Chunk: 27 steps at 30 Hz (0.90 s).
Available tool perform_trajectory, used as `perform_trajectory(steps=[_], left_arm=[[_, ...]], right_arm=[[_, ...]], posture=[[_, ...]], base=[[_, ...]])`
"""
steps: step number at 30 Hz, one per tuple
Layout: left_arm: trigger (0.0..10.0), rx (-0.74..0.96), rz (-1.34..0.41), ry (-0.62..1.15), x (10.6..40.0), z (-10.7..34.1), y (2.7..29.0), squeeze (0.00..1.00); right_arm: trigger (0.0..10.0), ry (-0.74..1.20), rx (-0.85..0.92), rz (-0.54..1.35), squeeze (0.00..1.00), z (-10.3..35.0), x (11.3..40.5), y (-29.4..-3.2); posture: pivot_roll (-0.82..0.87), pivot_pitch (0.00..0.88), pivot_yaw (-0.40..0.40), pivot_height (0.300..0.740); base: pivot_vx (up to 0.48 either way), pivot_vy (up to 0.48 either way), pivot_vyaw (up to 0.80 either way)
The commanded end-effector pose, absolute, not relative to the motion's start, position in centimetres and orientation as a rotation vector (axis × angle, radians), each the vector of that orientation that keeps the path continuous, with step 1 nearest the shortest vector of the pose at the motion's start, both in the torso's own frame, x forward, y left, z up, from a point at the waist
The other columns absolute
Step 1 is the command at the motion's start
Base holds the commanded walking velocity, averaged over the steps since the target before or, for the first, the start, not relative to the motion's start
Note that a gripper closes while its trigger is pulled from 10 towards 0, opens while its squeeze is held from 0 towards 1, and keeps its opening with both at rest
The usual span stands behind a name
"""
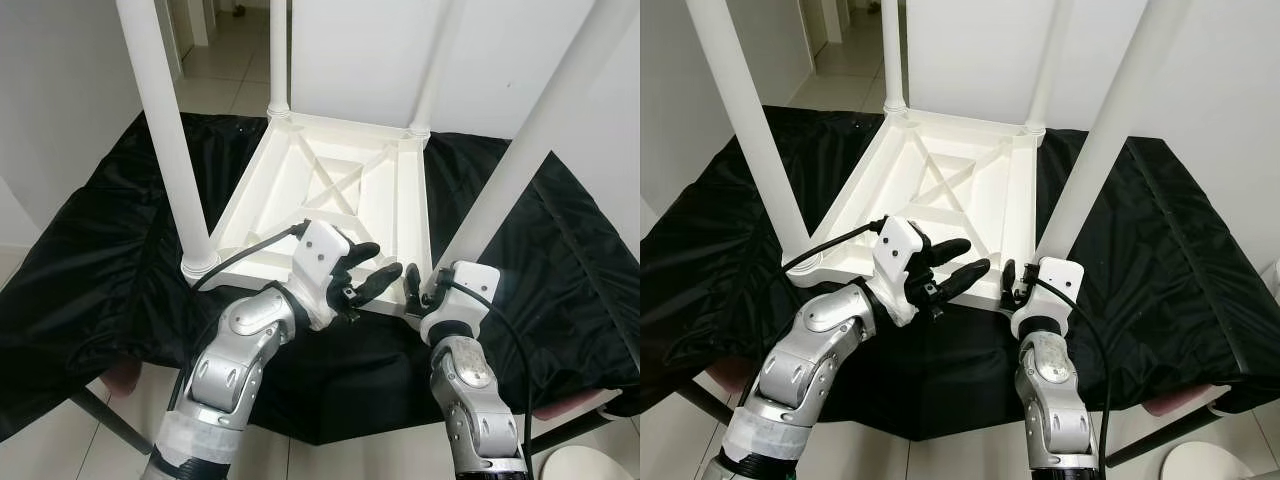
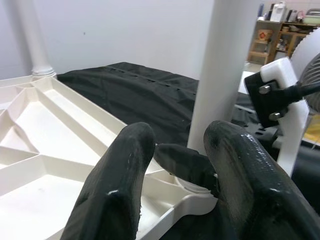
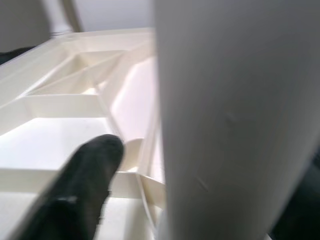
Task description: Building children table
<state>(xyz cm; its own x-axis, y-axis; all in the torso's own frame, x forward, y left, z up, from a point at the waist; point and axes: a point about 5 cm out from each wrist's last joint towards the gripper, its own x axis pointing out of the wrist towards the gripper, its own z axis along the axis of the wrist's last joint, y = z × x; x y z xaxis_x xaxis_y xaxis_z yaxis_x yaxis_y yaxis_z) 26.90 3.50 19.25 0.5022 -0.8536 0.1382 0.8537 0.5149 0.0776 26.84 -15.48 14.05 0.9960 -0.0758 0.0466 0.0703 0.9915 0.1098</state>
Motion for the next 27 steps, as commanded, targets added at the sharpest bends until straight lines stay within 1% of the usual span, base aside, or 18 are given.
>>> perform_trajectory(steps=[1,4,5,6,7,10,13,15,17,19,21,23,27], left_arm=[[10.0,-0.016,-0.844,-0.158,27.5,19.1,4.2,0.00],[10.0,-0.019,-0.836,-0.150,27.2,18.8,4.3,0.00],[10.0,-0.019,-0.836,-0.150,27.2,18.8,4.3,0.00],[10.0,-0.017,-0.837,-0.147,27.0,18.7,4.3,0.00],[10.0,-0.015,-0.840,-0.143,26.9,18.6,4.4,0.00],[10.0,0.003,-0.858,-0.137,26.6,18.6,4.6,0.00],[10.0,0.022,-0.870,-0.134,26.6,18.6,4.8,0.00],[10.0,0.025,-0.873,-0.135,26.6,18.6,4.9,0.00],[10.0,0.026,-0.882,-0.136,26.5,18.7,4.9,0.00],[10.0,0.025,-0.890,-0.136,26.5,18.8,4.9,0.00],[10.0,0.024,-0.893,-0.134,26.5,18.7,4.9,0.00],[10.0,0.034,-0.911,-0.139,26.4,18.8,4.6,0.00],[10.0,0.041,-0.920,-0.145,26.5,19.0,4.3,0.00]], right_arm=[[10.0,-0.069,0.109,-0.051,1.00,14.3,26.6,-15.8],[10.0,-0.070,0.066,0.056,1.00,14.4,26.2,-17.1],[10.0,-0.070,0.066,0.056,1.00,14.4,26.2,-17.1],[10.0,-0.063,0.075,0.111,0.20,14.5,26.1,-17.3],[10.0,-0.063,0.055,0.158,0.00,14.6,26.0,-17.6],[10.0,-0.078,0.008,0.250,0.00,15.3,26.3,-19.0],[10.0,-0.092,-0.050,0.306,0.00,16.0,26.8,-20.3],[10.0,-0.091,-0.057,0.336,0.00,16.1,26.9,-20.5],[10.0,-0.074,-0.075,0.430,0.00,16.1,26.9,-21.0],[10.0,-0.056,-0.087,0.497,0.00,16.0,27.0,-21.1],[10.0,-0.049,-0.094,0.521,0.00,15.9,27.1,-21.2],[10.0,-0.020,-0.113,0.611,0.00,15.7,27.6,-20.9],[10.0,0.003,-0.135,0.683,0.00,15.5,28.2,-20.6]], posture=[[0.01,0.000,-0.054,0.740],[0.01,0.013,-0.059,0.740],[0.01,0.013,-0.059,0.740],[0.01,0.027,-0.056,0.740],[0.01,0.027,-0.056,0.740],[0.01,0.053,-0.050,0.740],[0.01,0.056,-0.044,0.740],[0.01,0.057,-0.039,0.740],[0.01,0.059,-0.031,0.740],[0.01,0.058,-0.026,0.740],[0.01,0.054,-0.024,0.740],[0.01,0.046,-0.013,0.740],[0.01,0.035,-0.009,0.740]], base=[[0.000,0.000,0.00],[0.000,0.000,0.00],[0.000,0.000,0.00],[0.000,0.000,0.00],[0.000,0.000,0.00],[0.000,0.000,0.00],[0.000,0.000,0.00],[0.000,0.000,0.00],[0.000,0.000,0.00],[0.000,0.000,0.00],[0.000,0.000,0.00],[0.000,0.000,0.00],[0.000,0.000,0.00]])
